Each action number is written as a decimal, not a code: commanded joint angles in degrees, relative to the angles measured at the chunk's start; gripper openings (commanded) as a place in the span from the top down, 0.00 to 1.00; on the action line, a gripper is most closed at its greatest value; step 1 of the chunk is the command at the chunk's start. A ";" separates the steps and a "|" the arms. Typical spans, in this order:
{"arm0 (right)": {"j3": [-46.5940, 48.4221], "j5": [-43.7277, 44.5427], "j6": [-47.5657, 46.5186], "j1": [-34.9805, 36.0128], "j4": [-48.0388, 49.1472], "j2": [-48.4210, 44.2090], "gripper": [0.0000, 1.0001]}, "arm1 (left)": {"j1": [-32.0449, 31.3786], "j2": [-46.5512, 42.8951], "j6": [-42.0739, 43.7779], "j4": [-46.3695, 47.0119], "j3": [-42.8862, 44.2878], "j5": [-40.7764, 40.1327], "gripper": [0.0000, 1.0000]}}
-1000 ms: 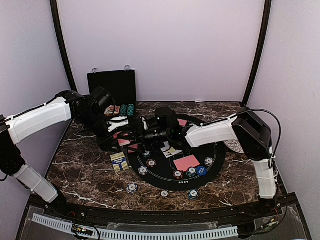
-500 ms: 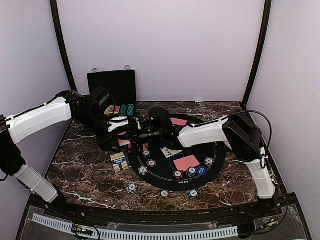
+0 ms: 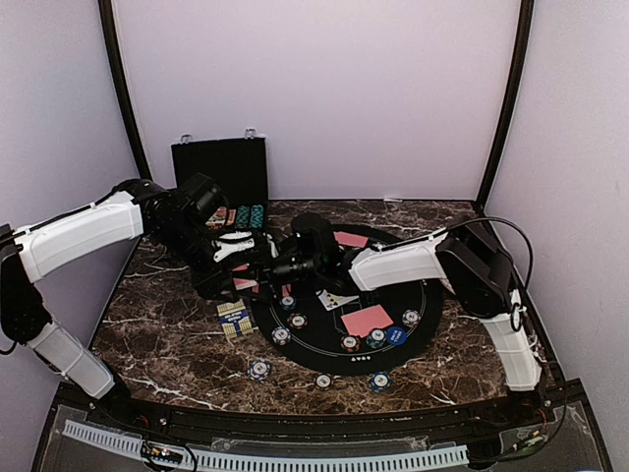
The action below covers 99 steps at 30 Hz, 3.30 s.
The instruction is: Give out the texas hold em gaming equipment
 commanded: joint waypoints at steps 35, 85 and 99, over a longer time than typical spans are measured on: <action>-2.82 -0.72 1.35 -0.66 3.59 -2.15 0.42 | 0.06 -1.49 0.19 -0.28 0.87 0.02 1.00; -13.48 -3.28 -4.82 -6.10 -3.76 -17.01 0.87 | 0.07 -1.10 0.05 -0.49 1.12 -0.24 1.00; -13.67 -5.12 -2.39 -6.44 -0.97 -16.48 1.00 | 0.08 -0.96 0.21 -0.49 0.87 -0.52 1.00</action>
